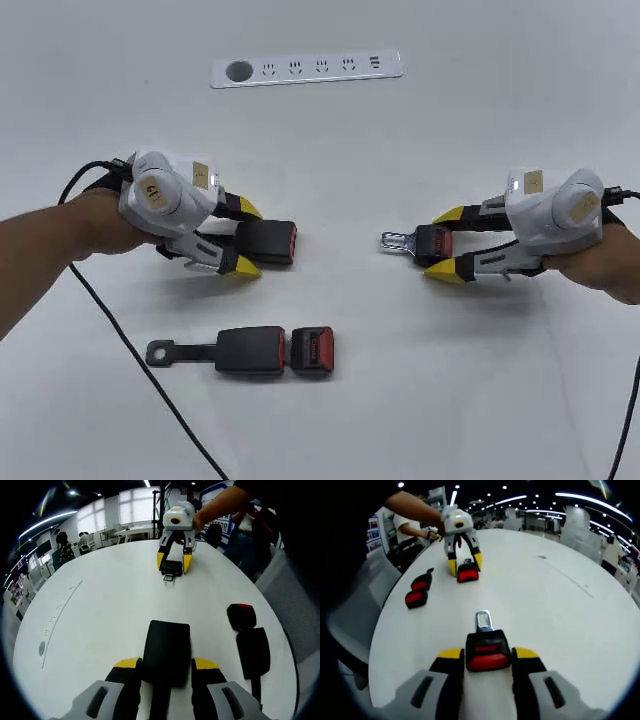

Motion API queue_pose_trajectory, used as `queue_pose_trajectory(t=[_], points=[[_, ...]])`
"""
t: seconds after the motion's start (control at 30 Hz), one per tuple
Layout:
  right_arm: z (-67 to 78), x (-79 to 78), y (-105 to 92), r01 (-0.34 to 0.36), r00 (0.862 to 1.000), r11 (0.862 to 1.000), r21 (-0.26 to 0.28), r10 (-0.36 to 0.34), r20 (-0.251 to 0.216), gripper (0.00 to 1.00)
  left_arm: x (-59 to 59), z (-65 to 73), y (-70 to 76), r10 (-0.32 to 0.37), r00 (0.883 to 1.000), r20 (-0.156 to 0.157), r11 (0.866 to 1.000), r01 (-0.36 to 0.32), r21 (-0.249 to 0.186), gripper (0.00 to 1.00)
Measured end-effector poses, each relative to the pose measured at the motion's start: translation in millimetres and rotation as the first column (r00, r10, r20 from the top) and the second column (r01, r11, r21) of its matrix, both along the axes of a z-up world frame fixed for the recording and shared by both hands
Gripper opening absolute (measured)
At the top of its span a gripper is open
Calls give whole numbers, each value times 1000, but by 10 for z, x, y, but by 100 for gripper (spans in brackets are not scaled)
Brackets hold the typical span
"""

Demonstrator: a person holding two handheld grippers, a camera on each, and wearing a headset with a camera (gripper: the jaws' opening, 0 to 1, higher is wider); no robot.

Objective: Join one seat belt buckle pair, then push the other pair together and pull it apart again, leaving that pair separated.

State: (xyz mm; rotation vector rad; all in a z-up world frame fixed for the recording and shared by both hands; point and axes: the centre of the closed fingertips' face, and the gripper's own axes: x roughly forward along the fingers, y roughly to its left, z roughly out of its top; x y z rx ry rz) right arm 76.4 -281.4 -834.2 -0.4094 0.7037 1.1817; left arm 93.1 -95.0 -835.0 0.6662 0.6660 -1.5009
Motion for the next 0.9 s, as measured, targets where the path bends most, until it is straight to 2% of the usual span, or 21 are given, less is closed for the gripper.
queue_pose_trajectory(t=[0.03,0.33,0.67,0.77,0.9], points=[[1,8,-1,-1,1000,1000,1,1,1,37,-6,-14,-10,2,1000,-10,1000,-2,-1,39],[21,4,2,-29,1000,999,34,28,12,35,4,-77,9,-3,1000,-2,1000,4,12,35],[36,-14,-3,-47,999,994,99,46,22,35,47,-45,37,32,999,-11,999,-32,-4,35],[39,-18,-3,-35,999,990,135,33,20,35,54,-35,41,38,999,-16,999,-38,-4,35],[38,-24,1,-51,999,988,147,48,27,35,55,-20,45,47,999,-21,999,-48,-10,35]])
